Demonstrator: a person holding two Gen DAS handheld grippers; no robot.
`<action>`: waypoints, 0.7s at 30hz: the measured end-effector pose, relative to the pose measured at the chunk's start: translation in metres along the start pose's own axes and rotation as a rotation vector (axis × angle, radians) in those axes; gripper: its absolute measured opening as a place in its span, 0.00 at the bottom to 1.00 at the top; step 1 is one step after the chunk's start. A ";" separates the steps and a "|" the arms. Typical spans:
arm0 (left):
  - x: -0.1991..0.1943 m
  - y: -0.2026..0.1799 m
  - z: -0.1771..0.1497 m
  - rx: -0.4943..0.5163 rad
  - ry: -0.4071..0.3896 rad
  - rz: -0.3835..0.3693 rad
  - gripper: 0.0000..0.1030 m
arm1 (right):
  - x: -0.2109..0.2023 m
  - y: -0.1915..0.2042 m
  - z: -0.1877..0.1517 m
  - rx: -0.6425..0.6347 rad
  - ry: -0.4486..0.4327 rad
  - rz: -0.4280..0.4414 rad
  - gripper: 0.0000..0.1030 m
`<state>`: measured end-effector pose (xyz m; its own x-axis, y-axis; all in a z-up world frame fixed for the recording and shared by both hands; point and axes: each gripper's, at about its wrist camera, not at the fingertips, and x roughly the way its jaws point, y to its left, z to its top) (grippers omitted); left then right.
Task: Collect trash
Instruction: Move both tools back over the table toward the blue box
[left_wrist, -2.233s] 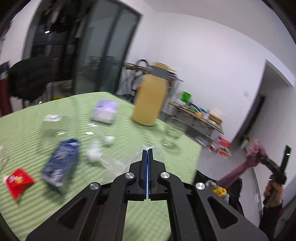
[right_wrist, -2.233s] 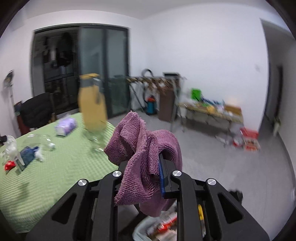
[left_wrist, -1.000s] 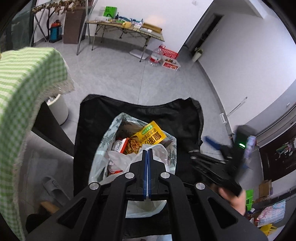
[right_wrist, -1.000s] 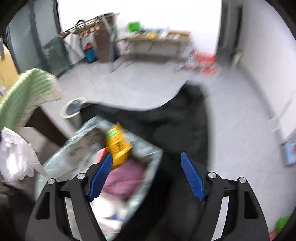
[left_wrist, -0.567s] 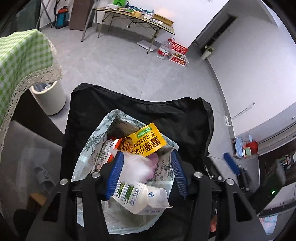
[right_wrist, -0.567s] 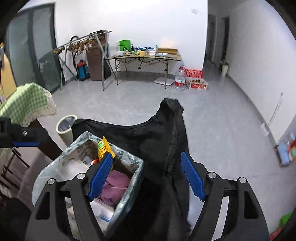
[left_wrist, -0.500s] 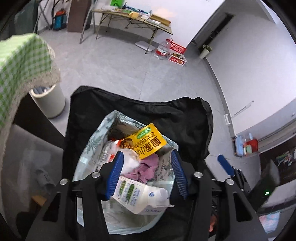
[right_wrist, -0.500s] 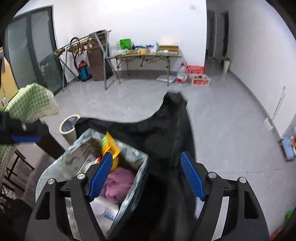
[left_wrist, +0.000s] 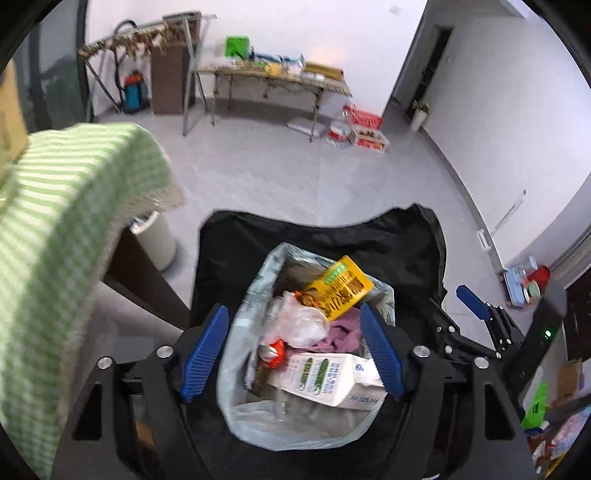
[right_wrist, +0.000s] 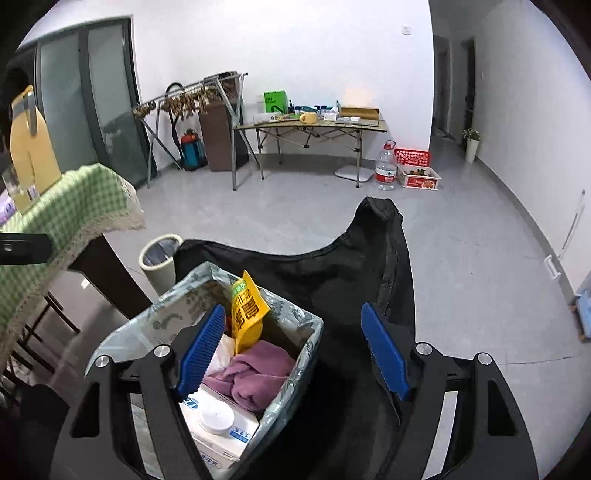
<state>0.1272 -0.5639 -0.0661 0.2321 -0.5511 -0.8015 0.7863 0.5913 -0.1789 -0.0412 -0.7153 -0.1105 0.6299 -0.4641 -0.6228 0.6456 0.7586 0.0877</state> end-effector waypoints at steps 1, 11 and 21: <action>-0.012 0.004 -0.003 -0.004 -0.023 0.008 0.76 | -0.001 0.000 0.000 -0.002 -0.010 -0.014 0.71; -0.115 0.041 -0.020 0.014 -0.268 0.117 0.92 | -0.010 0.023 -0.004 -0.117 -0.089 -0.092 0.75; -0.226 0.090 -0.034 -0.078 -0.476 0.206 0.92 | -0.064 0.120 0.028 -0.355 -0.240 -0.027 0.75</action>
<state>0.1261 -0.3660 0.0790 0.6260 -0.6146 -0.4800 0.6564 0.7476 -0.1012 0.0080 -0.6072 -0.0382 0.7245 -0.5472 -0.4191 0.5009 0.8357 -0.2252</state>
